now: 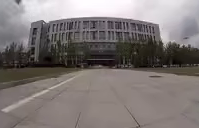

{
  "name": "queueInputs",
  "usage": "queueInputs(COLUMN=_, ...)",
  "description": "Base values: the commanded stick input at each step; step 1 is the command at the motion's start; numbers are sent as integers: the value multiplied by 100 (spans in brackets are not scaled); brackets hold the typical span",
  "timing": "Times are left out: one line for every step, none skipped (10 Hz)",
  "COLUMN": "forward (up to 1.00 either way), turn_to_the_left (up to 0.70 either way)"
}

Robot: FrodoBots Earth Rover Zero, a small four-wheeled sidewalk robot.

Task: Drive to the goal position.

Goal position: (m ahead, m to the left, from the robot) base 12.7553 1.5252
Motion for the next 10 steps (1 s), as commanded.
queueInputs(forward=70, turn_to_the_left=0)
queueInputs(forward=70, turn_to_the_left=0)
queueInputs(forward=70, turn_to_the_left=0)
queueInputs(forward=70, turn_to_the_left=0)
queueInputs(forward=70, turn_to_the_left=0)
queueInputs(forward=70, turn_to_the_left=0)
queueInputs(forward=70, turn_to_the_left=0)
queueInputs(forward=70, turn_to_the_left=0)
queueInputs(forward=70, turn_to_the_left=0)
queueInputs(forward=70, turn_to_the_left=0)
